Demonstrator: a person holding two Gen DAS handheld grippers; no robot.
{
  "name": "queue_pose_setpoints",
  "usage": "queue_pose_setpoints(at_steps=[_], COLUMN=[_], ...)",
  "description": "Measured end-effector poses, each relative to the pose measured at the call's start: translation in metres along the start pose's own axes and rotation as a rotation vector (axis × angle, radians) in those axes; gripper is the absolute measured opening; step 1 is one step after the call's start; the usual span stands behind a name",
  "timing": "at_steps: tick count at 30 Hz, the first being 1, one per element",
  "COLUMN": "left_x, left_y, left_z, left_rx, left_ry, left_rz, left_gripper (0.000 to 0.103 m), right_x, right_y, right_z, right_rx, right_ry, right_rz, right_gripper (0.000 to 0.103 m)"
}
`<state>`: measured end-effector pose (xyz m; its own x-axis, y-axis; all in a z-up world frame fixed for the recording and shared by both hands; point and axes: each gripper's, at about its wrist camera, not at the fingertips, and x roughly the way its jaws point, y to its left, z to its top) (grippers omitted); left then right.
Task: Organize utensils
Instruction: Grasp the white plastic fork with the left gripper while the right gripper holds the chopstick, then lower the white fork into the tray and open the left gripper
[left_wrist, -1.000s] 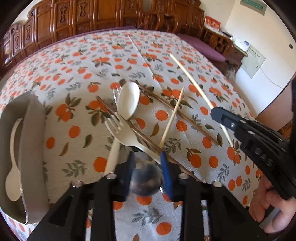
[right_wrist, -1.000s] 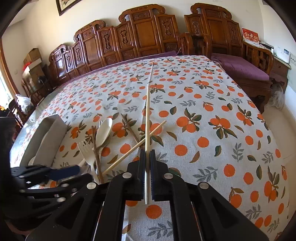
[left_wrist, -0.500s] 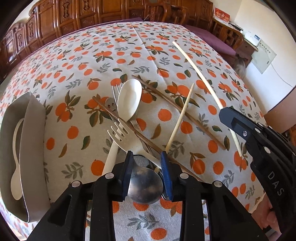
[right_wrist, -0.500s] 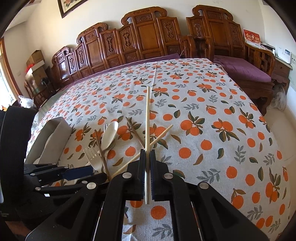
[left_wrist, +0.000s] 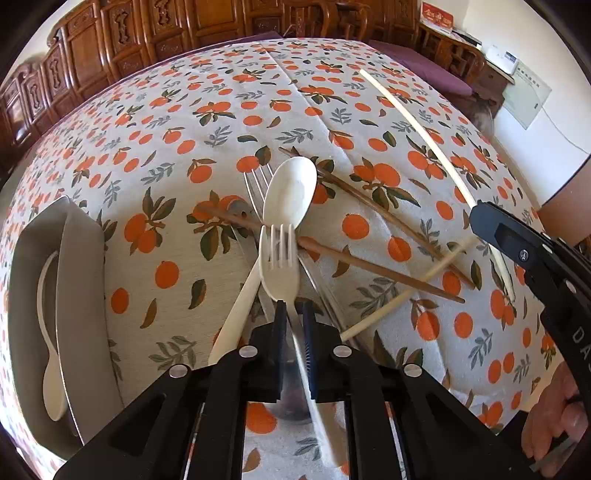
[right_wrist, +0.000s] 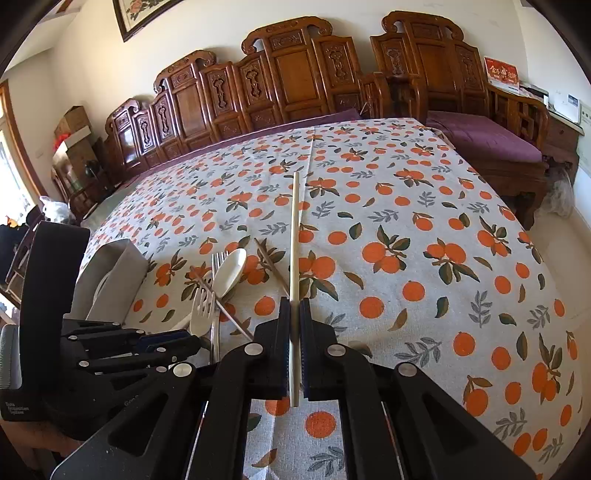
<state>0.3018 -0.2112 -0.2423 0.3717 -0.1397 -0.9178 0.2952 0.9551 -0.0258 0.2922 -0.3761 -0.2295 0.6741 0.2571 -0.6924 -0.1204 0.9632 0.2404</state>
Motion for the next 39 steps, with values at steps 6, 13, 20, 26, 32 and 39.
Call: queue_pose_setpoints(at_steps=[6,13,20,26,32,39], left_x=[-0.009,-0.028,-0.056,-0.084,-0.107,-0.113], left_y=[0.007,0.019,0.035,0.053,0.076,0.108], left_z=[-0.003,-0.008,-0.013,-0.018,-0.02,-0.023], left_rx=[0.003,0.009,-0.006,-0.012,-0.037,-0.074], left_ry=[-0.018,-0.054,-0.096,-0.134,-0.176,-0.187], left_rz=[-0.009,0.006,0.002,0.007,0.021,0.05], left_gripper=[0.005,0.005,0.005,0.005,0.005,0.005], right_x=[0.002,0.005,0.0,-0.008,-0.015,-0.021], right_y=[0.005,0.018,0.03,0.045,0.067,0.09], right_z=[0.0,-0.002,-0.002,-0.003,-0.007,-0.011], right_rx=[-0.016,-0.057,-0.081,-0.118,-0.161,-0.192], right_ry=[0.006,0.015,0.01,0.001,-0.007,-0.011], right_rz=[0.006,0.018,0.055,0.073,0.103,0.136], right_gripper=[0.006,0.006,0.006,0.006,0.006,0.006])
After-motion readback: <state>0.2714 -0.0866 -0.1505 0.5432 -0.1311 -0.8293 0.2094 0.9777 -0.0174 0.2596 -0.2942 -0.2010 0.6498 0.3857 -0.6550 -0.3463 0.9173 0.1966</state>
